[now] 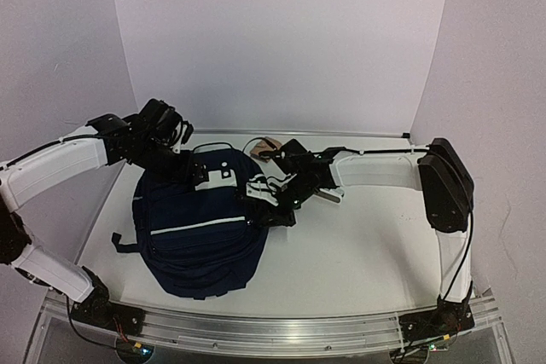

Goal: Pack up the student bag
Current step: Unzip the student bag at the center of the board.

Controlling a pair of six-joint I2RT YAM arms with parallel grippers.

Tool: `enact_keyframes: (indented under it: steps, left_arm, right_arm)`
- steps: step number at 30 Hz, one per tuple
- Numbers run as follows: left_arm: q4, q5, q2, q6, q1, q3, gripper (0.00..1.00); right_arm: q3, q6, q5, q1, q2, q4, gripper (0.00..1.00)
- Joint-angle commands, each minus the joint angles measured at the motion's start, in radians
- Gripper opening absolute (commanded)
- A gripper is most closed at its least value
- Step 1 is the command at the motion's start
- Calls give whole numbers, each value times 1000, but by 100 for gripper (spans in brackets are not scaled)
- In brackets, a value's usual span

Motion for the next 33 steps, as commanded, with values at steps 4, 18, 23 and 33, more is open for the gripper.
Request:
enact_keyframes:
  steps: [4, 18, 23, 33]
  left_arm:
    - [39, 262, 134, 152, 25, 131, 71]
    - [-64, 394, 453, 422, 46, 405, 65]
    - [-91, 410, 498, 494, 91, 445, 66]
    - [-164, 587, 489, 623, 101, 370, 57]
  right_arm:
    - [-72, 96, 16, 5, -93, 99, 0]
    - [-166, 222, 22, 7, -169, 160, 0]
    - [-172, 225, 33, 7, -171, 163, 0]
    - [-171, 231, 47, 7, -168, 164, 0]
